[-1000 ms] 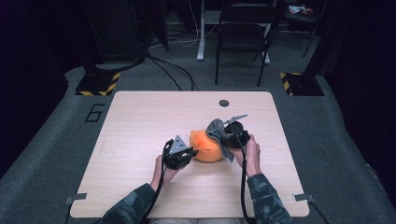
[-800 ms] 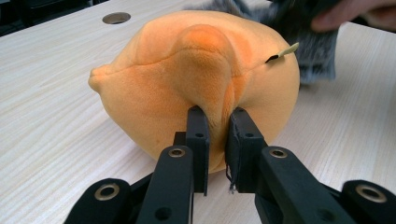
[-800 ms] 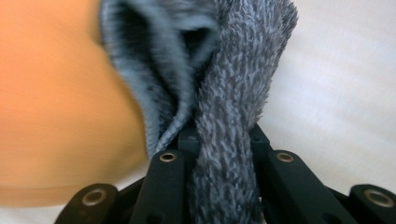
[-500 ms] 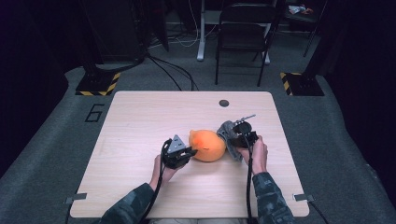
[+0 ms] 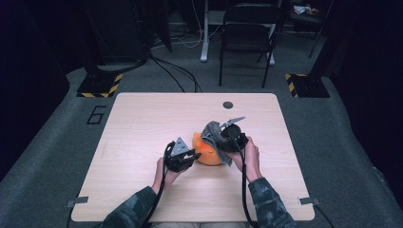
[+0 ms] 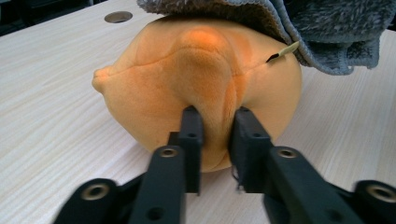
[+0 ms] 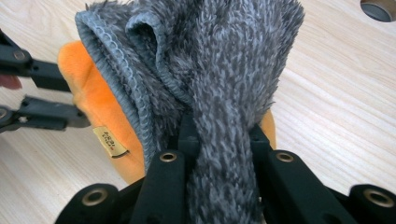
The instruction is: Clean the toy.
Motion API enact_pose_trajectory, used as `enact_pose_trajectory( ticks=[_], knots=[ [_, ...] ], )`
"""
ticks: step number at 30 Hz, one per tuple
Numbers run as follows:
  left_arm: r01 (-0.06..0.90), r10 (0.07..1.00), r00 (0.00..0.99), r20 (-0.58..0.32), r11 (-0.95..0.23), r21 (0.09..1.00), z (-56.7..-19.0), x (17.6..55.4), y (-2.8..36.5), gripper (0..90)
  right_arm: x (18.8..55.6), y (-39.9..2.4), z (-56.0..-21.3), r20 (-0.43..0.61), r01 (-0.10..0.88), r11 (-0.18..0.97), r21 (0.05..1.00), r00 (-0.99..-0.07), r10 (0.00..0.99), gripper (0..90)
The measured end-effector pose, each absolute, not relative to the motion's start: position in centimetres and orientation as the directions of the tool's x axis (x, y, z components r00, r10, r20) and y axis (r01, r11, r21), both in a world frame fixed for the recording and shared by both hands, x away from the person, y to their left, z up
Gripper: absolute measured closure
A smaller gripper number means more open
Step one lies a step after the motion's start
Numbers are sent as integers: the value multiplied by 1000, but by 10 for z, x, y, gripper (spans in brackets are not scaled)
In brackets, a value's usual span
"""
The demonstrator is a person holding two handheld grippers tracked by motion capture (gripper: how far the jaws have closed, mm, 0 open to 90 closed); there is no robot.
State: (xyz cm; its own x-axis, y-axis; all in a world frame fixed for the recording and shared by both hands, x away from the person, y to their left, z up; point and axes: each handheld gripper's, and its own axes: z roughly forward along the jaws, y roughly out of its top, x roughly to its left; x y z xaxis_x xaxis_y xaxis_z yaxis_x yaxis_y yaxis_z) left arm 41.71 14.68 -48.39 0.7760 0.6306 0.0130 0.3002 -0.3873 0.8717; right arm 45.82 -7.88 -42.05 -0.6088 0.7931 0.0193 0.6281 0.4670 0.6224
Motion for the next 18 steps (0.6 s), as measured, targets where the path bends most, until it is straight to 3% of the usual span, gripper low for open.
enact_pose_trajectory(
  ticks=[1,2,3,5,7,9,12,13,16,18],
  knots=[
    [286,637,769,43,-404,869,-484,416,145,598,460,-82,-422,43,638,449,625,-603,796,752],
    [286,637,769,43,-404,869,-484,416,145,546,460,-82,-422,43,638,449,625,-603,796,752],
    [275,640,765,71,-424,863,-485,415,144,546,461,-84,-424,40,637,450,626,-603,797,752],
    [277,642,761,95,-454,847,-491,416,143,445,463,-87,-427,55,647,434,626,-592,804,753],
    [284,639,766,77,-443,850,-493,417,143,439,463,-87,-427,54,646,434,627,-592,804,753],
    [270,633,769,88,-446,853,-494,418,140,479,463,-85,-427,42,642,443,626,-595,803,752],
    [268,637,767,84,-437,859,-497,417,137,617,463,-85,-427,43,642,441,627,-593,804,752],
    [267,639,764,87,-437,859,-498,417,136,617,463,-85,-427,42,642,439,628,-592,805,752],
    [263,642,760,98,-442,858,-499,416,137,766,462,-83,-427,42,641,440,629,-593,804,753],
    [265,643,759,99,-445,855,-498,416,138,784,461,-82,-426,40,637,442,632,-596,802,752]
  ],
)
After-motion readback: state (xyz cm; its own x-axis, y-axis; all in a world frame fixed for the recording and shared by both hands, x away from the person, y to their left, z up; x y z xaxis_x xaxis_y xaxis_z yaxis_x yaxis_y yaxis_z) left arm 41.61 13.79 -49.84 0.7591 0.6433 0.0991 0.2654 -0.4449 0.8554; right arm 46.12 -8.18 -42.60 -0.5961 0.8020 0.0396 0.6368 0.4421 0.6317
